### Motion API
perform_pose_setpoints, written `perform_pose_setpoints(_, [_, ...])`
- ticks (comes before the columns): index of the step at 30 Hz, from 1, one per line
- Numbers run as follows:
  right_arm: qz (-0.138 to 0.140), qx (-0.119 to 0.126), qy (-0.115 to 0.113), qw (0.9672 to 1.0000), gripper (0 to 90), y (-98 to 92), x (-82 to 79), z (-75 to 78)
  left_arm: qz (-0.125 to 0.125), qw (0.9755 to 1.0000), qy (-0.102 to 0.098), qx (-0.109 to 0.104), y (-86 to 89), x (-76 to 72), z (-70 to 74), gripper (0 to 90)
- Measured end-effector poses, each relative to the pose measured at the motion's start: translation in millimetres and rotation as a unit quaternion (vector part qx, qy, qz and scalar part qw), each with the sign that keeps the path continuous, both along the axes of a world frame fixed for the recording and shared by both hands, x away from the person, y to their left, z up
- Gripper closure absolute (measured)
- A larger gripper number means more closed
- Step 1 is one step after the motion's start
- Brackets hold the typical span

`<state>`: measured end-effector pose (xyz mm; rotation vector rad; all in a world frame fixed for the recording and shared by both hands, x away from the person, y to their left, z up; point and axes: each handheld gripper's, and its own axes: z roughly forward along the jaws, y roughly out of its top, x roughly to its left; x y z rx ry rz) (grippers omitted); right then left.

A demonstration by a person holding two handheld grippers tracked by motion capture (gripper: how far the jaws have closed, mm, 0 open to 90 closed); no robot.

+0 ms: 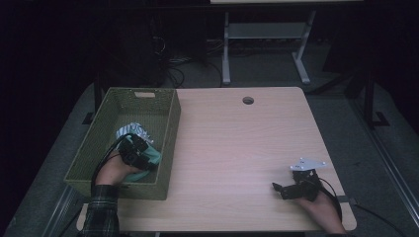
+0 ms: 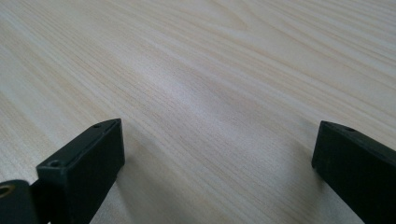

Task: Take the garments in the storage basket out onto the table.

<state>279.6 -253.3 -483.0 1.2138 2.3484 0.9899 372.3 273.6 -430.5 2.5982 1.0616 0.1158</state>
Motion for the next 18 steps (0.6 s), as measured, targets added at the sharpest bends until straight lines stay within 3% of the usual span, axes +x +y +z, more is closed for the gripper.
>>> perform_pose_setpoints(4, [0.000,0.000,0.000,1.0000,2.2,0.0,0.0,0.0,0.005,0.9999,-0.007,0.006,0.8,-0.1,1.3,61.2])
perform_pose_setpoints(7, [0.000,0.000,0.000,1.0000,2.2,0.0,0.0,0.0,0.011,0.9999,-0.005,0.003,0.8,-0.3,1.7,70.1])
perform_pose_setpoints(10, [0.000,0.000,0.000,1.0000,2.2,0.0,0.0,0.0,0.022,0.9998,-0.002,0.002,1.5,0.6,3.1,72.6])
perform_pose_setpoints(12, [0.000,0.000,0.000,1.0000,2.2,0.0,0.0,0.0,0.043,0.9990,0.002,-0.006,3.6,1.7,4.8,76.6])
perform_pose_setpoints(18, [0.000,0.000,0.000,1.0000,2.2,0.0,0.0,0.0,0.061,0.9979,0.002,-0.023,7.1,2.9,9.8,84.8])
